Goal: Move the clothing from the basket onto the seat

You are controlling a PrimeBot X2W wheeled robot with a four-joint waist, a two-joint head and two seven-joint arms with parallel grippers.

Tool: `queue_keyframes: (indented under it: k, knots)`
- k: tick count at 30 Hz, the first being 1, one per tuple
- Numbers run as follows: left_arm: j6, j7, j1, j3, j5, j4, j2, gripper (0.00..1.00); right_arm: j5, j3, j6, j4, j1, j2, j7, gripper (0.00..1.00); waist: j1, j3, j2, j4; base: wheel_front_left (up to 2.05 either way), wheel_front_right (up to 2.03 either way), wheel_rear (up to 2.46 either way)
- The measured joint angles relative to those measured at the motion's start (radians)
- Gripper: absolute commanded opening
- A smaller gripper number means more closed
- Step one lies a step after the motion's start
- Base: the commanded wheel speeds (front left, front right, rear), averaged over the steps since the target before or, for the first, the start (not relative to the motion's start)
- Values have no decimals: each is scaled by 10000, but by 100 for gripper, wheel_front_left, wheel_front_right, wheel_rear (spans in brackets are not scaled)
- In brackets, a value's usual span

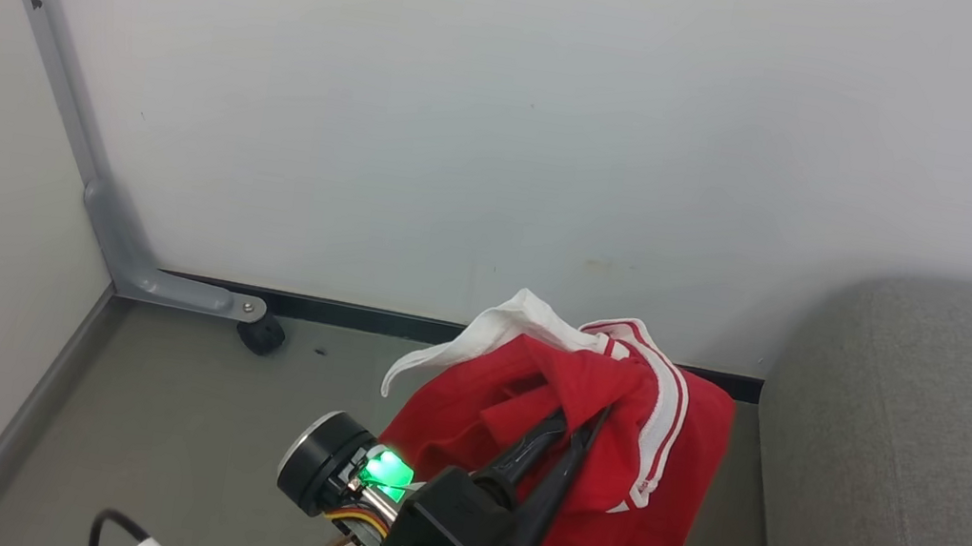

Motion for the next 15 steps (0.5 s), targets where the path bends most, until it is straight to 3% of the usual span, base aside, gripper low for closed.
queue_keyframes:
  k: [6,15]
  knots:
    - [0,0,-2,-159,-12,-8,0,0,-207,468,366,-173,-16,79,0,100,0,5,-1,51,0,0,0]
    - [0,0,-167,-460,-104,27,6,0,-604,1952,1026,-573,-180,512,0,100,0,-25,0,278,0,0,0]
